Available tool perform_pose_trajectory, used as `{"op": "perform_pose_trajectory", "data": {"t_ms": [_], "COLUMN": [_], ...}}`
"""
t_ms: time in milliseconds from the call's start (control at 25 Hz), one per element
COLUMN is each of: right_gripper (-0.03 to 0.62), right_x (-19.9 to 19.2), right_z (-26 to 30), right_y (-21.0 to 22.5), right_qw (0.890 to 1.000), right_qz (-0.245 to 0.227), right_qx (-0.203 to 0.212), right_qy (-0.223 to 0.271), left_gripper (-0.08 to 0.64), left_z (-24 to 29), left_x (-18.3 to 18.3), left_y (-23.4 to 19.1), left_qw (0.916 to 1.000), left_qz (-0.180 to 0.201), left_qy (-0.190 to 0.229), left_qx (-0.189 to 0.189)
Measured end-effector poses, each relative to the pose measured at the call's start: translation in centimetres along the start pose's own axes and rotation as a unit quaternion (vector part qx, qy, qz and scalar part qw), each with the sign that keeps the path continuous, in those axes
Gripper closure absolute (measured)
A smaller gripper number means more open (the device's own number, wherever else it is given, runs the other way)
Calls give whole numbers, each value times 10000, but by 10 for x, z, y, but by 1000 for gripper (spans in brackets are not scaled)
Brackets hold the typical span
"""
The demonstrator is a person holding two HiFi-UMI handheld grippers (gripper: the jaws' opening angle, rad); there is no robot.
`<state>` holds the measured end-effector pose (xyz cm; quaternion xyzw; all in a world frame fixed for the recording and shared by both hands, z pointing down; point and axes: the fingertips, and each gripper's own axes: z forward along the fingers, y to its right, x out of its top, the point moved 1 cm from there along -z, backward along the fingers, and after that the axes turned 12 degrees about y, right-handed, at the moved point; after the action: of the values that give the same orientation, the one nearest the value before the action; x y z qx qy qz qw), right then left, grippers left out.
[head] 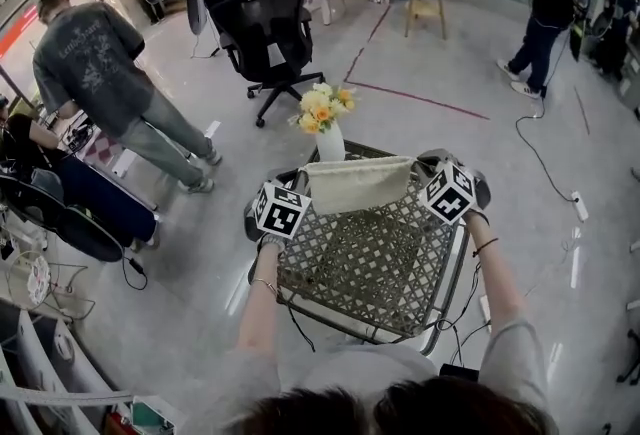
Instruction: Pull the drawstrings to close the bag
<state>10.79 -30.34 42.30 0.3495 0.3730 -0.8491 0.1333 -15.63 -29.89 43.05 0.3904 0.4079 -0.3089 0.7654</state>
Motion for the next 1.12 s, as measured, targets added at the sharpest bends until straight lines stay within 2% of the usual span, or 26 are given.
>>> {"op": "perform_pose_trajectory", "data": {"t_ms": [360,720,1120], "right_gripper": [569,569,569], "right_x": [15,29,35], "right_z": [-13,-23,-36], "right_y": [7,22,35], "right_qw": [9995,9972,9930], "right_qz": [40,113,389], "right_qx": [-175,-549,-884], "right_qy": [276,489,686], "left_gripper": [532,532,532], "left_z": [-15,-20,-27], "left_x": [20,37,53], "left_y": [-11,-18,-22], "left_qw": [9995,9980,9957], "left_qz": [135,213,246], "left_qy": [274,566,835], "left_qx": [88,204,316]}}
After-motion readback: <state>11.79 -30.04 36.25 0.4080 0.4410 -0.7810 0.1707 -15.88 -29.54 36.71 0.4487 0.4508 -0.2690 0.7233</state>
